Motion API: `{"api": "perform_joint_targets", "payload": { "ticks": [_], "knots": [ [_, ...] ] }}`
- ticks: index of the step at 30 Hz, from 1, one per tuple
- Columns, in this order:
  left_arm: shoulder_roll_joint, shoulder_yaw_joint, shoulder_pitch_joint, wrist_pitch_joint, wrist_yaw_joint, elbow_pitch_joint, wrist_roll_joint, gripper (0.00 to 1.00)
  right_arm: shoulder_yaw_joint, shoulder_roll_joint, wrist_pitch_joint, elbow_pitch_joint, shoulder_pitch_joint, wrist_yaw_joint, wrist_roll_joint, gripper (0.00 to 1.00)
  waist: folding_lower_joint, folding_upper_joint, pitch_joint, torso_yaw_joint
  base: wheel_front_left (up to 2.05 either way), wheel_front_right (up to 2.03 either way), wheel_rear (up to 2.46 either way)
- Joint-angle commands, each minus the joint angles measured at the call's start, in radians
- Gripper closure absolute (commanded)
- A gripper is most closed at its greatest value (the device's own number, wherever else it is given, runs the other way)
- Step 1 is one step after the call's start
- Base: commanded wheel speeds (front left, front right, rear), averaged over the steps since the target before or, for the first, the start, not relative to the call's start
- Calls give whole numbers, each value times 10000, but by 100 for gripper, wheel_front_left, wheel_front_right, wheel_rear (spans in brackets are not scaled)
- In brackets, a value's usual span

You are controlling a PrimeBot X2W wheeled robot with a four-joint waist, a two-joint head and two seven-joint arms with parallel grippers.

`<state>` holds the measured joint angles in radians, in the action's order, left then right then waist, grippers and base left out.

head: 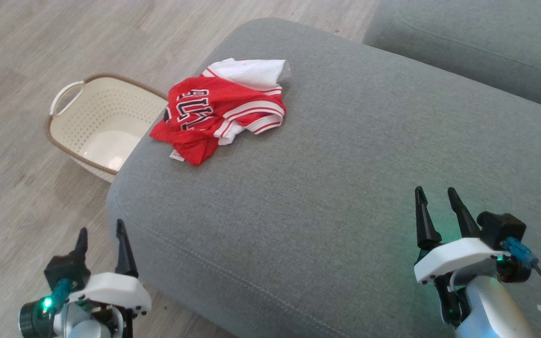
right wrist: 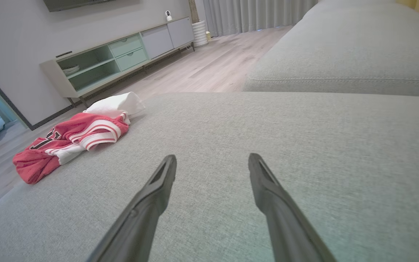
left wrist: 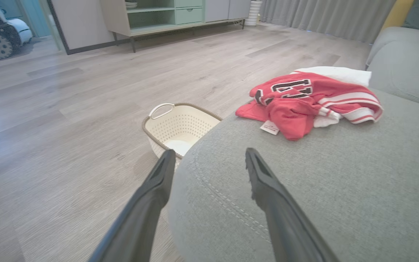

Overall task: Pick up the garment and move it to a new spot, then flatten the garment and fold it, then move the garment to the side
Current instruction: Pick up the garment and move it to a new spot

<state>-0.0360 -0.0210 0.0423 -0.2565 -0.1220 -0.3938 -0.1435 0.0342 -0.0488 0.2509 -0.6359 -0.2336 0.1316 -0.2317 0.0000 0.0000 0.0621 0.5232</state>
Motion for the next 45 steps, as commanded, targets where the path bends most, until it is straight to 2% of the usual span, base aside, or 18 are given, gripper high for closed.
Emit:
{"api": "perform_joint_targets", "payload": {
  "ticks": [1, 7, 12, 21, 31, 39, 44, 45],
  "knots": [
    [-145, 377, 325, -53, 34, 291, -1, 0, 322, -15, 109, 319, -265, -9, 32, 0, 0, 0, 57, 128, 0, 0, 0],
    [-144, 406, 321, -53, -20, 338, -121, 0, 378, -14, 109, 347, -436, -9, 244, 0, 0, 0, 249, 175, 0, 0, 0],
    [-144, 300, 582, -53, 201, 79, -533, 0, 458, -14, 109, 452, -574, -9, 406, 0, 0, 0, 560, 15, 0, 0, 0],
    [-143, 665, 1859, -53, 614, -433, -892, 0, 732, -14, 109, 882, -1174, -9, 1021, 0, 0, 0, 1619, -857, 0, 0, 0],
    [-417, 1495, 4252, -53, 1230, -1885, -300, 0, 1425, -14, 109, 1652, -2108, -9, 1315, 0, 0, 0, 3213, -2062, 0, 0, 0],
    [-949, 1988, 5525, -53, 1114, -3462, 68, 0, 1927, -14, 109, 2071, -2687, -9, 1455, 0, 0, 0, 4050, -2927, 0, 0, 0],
    [-1208, 2295, 6032, -53, 707, -4810, 95, 0, 1975, -14, 109, 2231, -2807, -9, 1356, 0, 0, 0, 4161, -3271, 0, 0, 0],
    [-1263, 2309, 6075, -53, 691, -5114, 102, 21, 1997, -14, 109, 2218, -2785, -9, 1247, 0, 0, 0, 4127, -3340, 0, 0, 0]
  ]
}}
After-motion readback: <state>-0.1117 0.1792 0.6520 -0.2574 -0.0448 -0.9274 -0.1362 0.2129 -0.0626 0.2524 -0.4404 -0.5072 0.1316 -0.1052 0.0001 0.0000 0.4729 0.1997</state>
